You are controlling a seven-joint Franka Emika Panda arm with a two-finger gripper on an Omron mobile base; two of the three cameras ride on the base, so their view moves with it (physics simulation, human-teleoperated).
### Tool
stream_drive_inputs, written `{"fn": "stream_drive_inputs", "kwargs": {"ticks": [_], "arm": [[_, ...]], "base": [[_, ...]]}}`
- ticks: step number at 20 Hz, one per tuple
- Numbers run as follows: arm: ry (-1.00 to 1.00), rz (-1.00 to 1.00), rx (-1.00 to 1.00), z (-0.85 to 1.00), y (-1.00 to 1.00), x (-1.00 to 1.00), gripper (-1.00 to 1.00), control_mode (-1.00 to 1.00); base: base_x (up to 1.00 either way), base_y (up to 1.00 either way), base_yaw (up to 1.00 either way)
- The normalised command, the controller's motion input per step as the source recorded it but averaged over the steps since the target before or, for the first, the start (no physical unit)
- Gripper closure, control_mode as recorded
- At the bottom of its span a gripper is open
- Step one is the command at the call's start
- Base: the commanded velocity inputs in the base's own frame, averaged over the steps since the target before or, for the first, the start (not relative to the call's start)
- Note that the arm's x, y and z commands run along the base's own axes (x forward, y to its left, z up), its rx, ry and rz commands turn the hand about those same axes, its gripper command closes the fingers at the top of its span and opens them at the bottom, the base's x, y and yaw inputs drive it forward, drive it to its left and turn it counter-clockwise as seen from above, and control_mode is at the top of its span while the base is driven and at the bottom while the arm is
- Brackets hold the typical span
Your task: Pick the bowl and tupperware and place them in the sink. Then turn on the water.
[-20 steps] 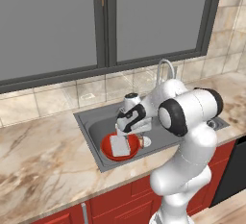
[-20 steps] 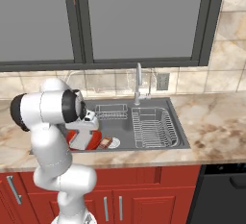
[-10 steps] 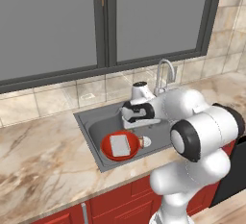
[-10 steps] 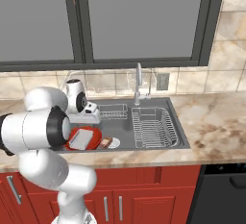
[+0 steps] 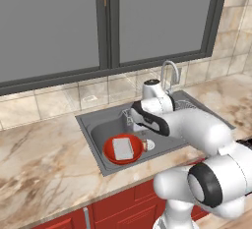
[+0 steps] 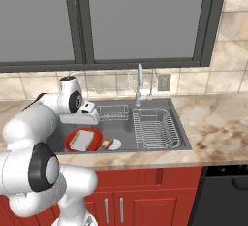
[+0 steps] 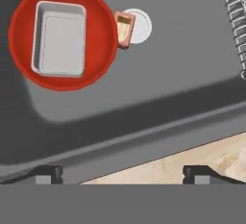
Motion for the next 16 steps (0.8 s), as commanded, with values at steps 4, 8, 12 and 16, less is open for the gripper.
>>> {"fn": "stream_drive_inputs", "kwargs": {"ticks": [4, 8, 12, 16], "arm": [[-0.12, 0.0, 0.0, 0.6, -0.17, -0.57, -1.0, -1.0], [-0.11, 0.0, 0.0, 0.64, -0.08, -0.49, -1.0, -1.0], [-0.07, 0.0, 0.0, 0.62, -0.12, -0.4, -1.0, -1.0], [-0.06, 0.0, 0.0, 0.54, -0.12, -0.46, -1.0, -1.0]], "base": [[0.0, 0.0, 0.0], [0.0, 0.0, 0.0], [0.0, 0.0, 0.0], [0.0, 0.0, 0.0]]}}
